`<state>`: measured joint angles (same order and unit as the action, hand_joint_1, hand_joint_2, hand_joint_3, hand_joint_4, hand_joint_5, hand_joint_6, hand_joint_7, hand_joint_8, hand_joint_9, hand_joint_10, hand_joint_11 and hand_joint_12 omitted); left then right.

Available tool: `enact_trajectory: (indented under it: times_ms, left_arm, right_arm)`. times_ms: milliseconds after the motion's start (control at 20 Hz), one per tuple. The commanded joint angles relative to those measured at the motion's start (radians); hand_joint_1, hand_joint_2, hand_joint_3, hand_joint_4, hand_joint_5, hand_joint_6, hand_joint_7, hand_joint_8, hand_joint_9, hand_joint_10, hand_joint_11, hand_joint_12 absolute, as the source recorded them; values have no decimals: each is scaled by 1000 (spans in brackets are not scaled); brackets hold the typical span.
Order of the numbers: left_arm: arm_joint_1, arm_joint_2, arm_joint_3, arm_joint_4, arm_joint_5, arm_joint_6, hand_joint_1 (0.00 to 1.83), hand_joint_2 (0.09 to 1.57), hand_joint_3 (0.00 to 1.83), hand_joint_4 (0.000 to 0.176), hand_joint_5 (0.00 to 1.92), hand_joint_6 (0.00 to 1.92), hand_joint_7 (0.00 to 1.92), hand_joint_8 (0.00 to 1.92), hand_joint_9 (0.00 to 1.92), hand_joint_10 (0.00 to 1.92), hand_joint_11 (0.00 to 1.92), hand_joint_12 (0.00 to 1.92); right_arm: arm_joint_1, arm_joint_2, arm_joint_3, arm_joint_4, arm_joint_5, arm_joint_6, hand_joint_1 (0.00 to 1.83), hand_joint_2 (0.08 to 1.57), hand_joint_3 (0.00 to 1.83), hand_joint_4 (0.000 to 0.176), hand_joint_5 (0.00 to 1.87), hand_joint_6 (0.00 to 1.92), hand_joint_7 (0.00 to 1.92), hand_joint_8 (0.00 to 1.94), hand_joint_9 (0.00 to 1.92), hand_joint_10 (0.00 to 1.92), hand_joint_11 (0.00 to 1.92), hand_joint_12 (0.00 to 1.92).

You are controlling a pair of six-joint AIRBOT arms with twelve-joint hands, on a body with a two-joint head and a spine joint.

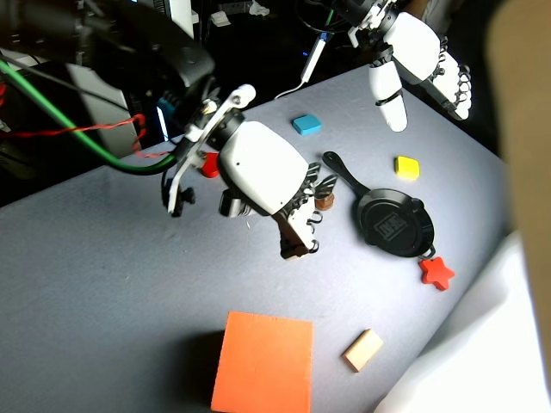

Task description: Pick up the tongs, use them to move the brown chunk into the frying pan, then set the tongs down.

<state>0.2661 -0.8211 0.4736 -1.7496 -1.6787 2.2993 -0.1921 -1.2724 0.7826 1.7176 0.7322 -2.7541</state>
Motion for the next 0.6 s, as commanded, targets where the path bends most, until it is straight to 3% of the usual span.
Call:
enact_trajectory:
  times_ms: [0, 100, 550]
  left_arm:
    - [-1, 0, 2, 102, -65, 3, 0, 1201, 7, 0, 0, 0, 0, 0, 0, 0, 0, 0]
    - [-2, -1, 2, 107, -65, 3, 0, 1197, 4, 0, 0, 0, 0, 0, 0, 0, 0, 0]
    - [9, -6, 7, 131, -65, 3, 0, 1184, 0, 0, 0, 0, 1, 0, 0, 0, 8, 6]
  right_arm:
    - [11, -6, 3, -67, 21, -2, 1100, 1227, 0, 0, 671, 476, 901, 7, 889, 11, 309, 1289]
    - [2, -54, 32, -65, 37, -2, 1110, 1206, 0, 0, 792, 140, 906, 1, 895, 6, 340, 1257]
    - [-18, -118, 110, -65, 4, 1, 1074, 1227, 0, 0, 790, 56, 859, 3, 849, 5, 285, 1286]
